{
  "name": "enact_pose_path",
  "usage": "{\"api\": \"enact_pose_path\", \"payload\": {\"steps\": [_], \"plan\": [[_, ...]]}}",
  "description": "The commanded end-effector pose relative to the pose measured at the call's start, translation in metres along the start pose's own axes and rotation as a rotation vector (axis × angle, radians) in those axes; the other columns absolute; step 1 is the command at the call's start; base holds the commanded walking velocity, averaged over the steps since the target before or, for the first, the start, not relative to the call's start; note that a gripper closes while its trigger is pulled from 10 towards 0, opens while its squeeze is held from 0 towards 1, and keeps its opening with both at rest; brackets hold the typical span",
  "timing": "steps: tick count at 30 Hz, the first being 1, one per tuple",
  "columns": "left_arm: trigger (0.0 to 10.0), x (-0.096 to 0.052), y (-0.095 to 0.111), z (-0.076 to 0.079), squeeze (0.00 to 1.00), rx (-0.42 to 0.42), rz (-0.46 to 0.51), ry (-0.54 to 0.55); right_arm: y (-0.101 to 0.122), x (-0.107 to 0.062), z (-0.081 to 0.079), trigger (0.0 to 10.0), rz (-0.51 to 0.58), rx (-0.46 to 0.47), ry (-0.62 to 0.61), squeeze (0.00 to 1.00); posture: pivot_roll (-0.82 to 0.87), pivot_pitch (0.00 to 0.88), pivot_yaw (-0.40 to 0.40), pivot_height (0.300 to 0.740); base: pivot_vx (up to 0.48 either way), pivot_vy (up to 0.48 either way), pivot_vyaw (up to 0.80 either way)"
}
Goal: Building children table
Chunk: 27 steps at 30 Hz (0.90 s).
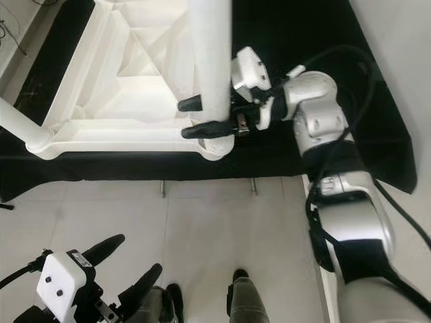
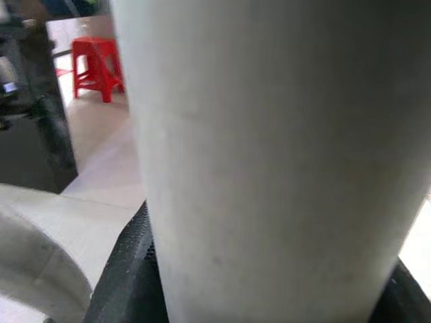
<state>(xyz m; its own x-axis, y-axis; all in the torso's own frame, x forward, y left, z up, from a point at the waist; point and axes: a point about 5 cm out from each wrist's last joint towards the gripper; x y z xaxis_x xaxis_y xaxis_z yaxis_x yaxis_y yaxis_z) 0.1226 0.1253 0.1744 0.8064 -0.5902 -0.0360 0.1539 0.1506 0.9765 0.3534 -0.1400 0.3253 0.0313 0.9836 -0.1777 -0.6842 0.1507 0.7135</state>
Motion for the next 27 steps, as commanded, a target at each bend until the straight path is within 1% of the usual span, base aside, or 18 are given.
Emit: {"api": "enact_pose_path", "payload": {"steps": [1,7,14,21,27], "plan": [[10.0,-0.001,-0.005,0.000,0.00,-0.012,-0.023,-0.004,-0.002,0.007,0.005,10.0,-0.022,0.038,-0.045,0.00,0.08,0.361,0.083,0.740,0.000,0.000,0.00],[10.0,0.000,-0.004,0.002,0.00,-0.017,-0.015,-0.005,-0.005,0.014,0.012,10.0,-0.043,0.061,-0.107,0.00,0.08,0.365,0.076,0.740,0.000,0.000,0.00],[10.0,0.000,-0.004,0.003,0.00,-0.019,-0.010,-0.005,-0.009,0.013,0.010,10.0,-0.056,0.072,-0.105,0.00,0.08,0.371,0.070,0.740,0.000,0.000,0.00],[10.0,0.000,-0.003,0.004,0.00,-0.025,-0.007,-0.007,-0.006,0.018,-0.003,10.0,0.007,0.092,-0.002,0.00,0.07,0.376,0.069,0.740,0.000,0.000,0.00],[10.0,0.001,-0.003,0.005,0.00,-0.028,-0.003,-0.008,-0.005,0.021,-0.009,10.0,0.038,0.106,0.046,0.00,0.07,0.381,0.064,0.740,0.000,0.000,0.00]]}}
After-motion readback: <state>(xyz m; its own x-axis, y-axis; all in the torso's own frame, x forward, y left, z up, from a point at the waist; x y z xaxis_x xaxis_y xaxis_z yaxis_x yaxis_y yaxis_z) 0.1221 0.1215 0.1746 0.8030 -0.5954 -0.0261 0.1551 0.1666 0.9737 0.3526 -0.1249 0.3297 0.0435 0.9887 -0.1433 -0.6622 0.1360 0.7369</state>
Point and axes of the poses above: a point about 5 cm out from each wrist's last joint towards the gripper, its own x axis pointing out of the wrist towards the gripper, its own y axis along the axis of the wrist's last joint, z = x × y, and after that the axes turned 15 degrees about -x, right-handed
